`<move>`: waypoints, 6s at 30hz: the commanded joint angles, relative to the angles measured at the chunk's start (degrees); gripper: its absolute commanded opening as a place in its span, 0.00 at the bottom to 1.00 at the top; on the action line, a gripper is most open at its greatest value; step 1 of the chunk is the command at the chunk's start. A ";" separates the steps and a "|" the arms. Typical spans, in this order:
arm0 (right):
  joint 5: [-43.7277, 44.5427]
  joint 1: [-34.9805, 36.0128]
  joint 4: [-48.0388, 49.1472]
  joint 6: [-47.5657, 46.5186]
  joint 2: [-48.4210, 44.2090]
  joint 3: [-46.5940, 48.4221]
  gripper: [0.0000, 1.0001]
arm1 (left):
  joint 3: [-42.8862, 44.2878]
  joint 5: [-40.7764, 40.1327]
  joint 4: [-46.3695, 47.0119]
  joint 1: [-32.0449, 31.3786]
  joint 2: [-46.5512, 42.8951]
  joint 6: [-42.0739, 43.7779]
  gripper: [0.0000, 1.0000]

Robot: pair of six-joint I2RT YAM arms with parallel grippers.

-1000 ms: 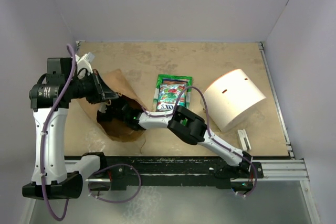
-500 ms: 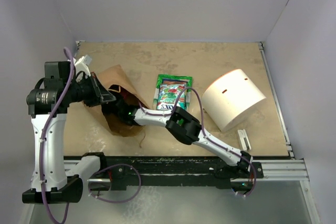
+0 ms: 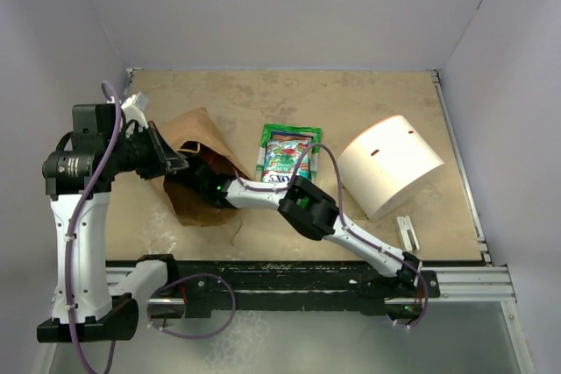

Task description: Take the snacks out of the paper bag

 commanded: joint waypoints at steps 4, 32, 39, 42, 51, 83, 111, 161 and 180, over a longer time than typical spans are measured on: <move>-2.87 0.26 4.92 -2.26 -10.43 -4.51 0.00 | 0.34 -1.58 1.27 -0.22 -0.54 -2.14 0.00; -14.08 2.04 7.37 4.56 -39.91 -42.10 0.00 | 0.88 -5.84 7.35 -0.11 1.88 -2.91 0.00; -19.31 2.03 7.99 4.03 -46.50 -47.98 0.00 | -1.58 -4.83 9.10 -0.15 1.37 -3.87 0.00; -20.28 1.94 8.79 4.36 -49.82 -50.47 0.00 | -2.31 -3.75 10.47 -0.14 1.40 -4.17 0.00; -19.61 1.77 11.26 3.29 -58.55 -58.12 0.00 | -8.32 2.18 15.81 -0.15 -0.59 -7.17 0.00; -7.96 -0.33 3.53 -9.65 -82.08 -58.26 0.00 | 17.98 -35.02 11.65 -0.16 4.74 7.55 0.00; -10.19 -18.13 -4.99 -7.49 -66.89 -64.27 0.00 | -8.11 -6.21 17.98 -0.15 -5.46 -3.07 0.00; -13.31 -18.63 -15.91 -7.14 -77.21 -68.73 0.48 | -8.33 -5.29 18.21 -0.12 -5.08 -3.43 0.00; -38.08 -1.35 11.63 -28.50 -71.89 -72.66 0.68 | -9.01 -0.57 18.20 -0.14 -7.58 -0.34 0.00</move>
